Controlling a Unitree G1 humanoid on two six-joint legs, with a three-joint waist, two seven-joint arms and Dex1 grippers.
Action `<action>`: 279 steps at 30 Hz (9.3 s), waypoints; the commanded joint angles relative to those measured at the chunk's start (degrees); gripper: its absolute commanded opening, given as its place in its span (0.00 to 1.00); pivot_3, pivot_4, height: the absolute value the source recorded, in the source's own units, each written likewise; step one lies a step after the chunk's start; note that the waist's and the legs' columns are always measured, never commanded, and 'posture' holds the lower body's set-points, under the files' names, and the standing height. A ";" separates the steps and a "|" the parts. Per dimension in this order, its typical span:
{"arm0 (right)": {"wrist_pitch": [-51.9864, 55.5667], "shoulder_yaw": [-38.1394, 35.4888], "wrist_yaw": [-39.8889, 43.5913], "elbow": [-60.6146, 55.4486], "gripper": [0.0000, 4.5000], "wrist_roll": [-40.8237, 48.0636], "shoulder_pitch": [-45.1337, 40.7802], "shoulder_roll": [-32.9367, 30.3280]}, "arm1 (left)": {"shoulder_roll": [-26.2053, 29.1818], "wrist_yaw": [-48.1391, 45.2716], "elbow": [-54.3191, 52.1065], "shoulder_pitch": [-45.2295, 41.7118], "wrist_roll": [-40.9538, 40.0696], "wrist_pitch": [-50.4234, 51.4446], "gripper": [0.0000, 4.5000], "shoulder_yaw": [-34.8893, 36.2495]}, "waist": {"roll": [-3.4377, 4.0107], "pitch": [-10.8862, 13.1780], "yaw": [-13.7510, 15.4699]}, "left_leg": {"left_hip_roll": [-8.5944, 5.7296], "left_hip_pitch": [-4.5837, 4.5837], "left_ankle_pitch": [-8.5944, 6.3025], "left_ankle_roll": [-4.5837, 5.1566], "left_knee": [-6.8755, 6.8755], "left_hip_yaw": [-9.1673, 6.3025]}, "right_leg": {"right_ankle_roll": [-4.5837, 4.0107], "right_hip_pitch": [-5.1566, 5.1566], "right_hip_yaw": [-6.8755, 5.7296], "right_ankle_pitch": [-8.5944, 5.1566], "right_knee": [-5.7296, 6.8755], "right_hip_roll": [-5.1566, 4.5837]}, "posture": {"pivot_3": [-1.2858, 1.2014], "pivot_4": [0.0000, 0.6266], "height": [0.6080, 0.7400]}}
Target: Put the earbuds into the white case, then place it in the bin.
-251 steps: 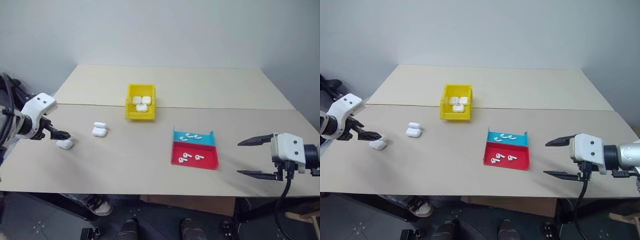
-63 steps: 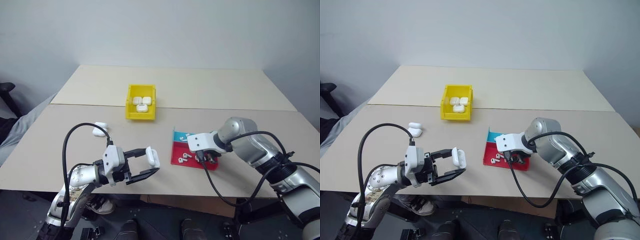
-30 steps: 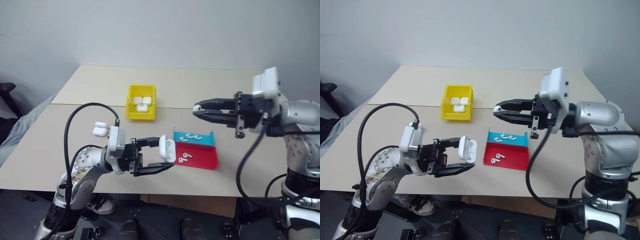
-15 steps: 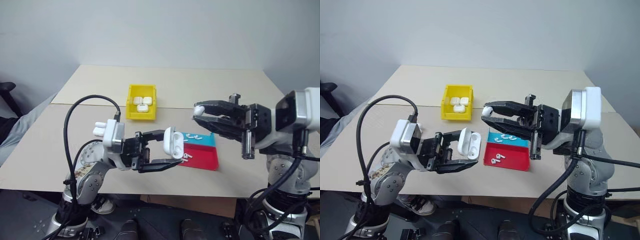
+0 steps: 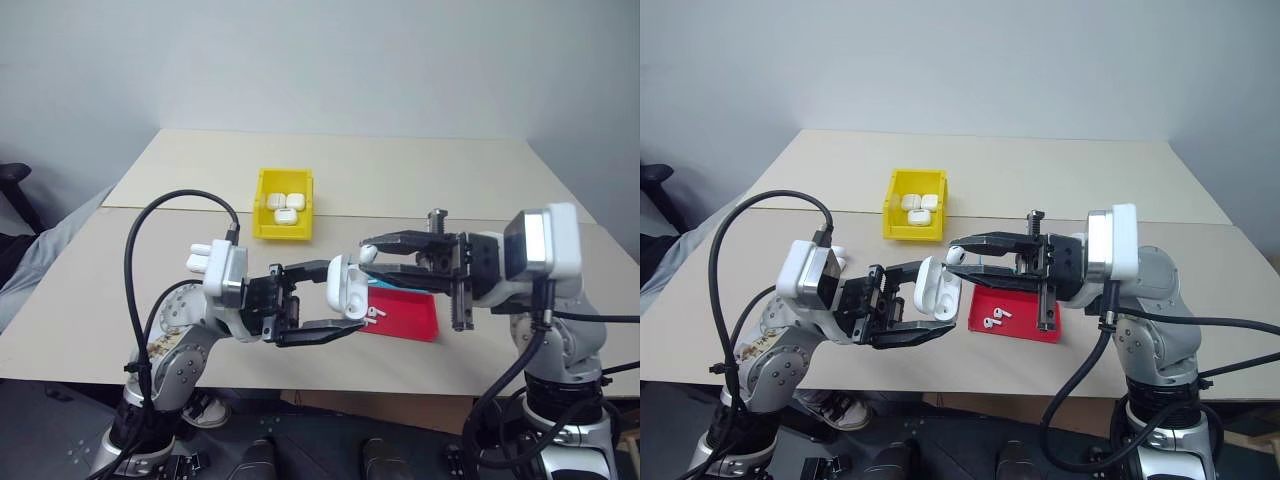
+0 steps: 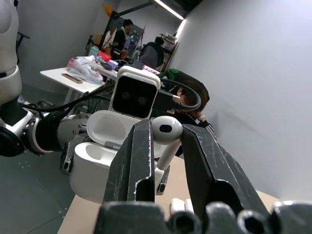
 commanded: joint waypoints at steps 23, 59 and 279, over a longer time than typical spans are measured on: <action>-6.94 2.69 -0.74 0.41 0.19 -2.59 1.17 -1.51 | -0.24 0.04 -1.13 -1.61 -0.03 -1.18 0.61 0.91 | 0.00 0.00 0.15 | -0.01 0.00 0.01 0.01 -0.16 -0.02 | 0.00 -0.01 0.00 0.00 -0.02 0.03 | 0.52 0.24 1.00; -7.33 28.19 8.07 53.38 0.67 -47.27 -32.70 -15.99 | -0.34 3.11 8.90 7.35 22.19 -17.81 0.61 -4.85 | 0.01 0.01 -0.38 | -0.02 0.00 0.04 0.03 -0.46 0.04 | -0.02 -0.28 0.04 0.02 0.05 0.04 | 0.52 0.24 1.00; 38.97 9.97 -39.73 -15.30 0.00 20.44 -11.66 -29.63 | -11.22 6.44 19.19 -7.64 25.22 -17.93 0.61 -11.39 | 0.26 -0.09 1.83 | -0.12 -0.24 0.25 0.28 -0.53 0.07 | -0.05 0.46 0.04 -0.09 -0.95 -0.03 | 0.52 0.24 1.00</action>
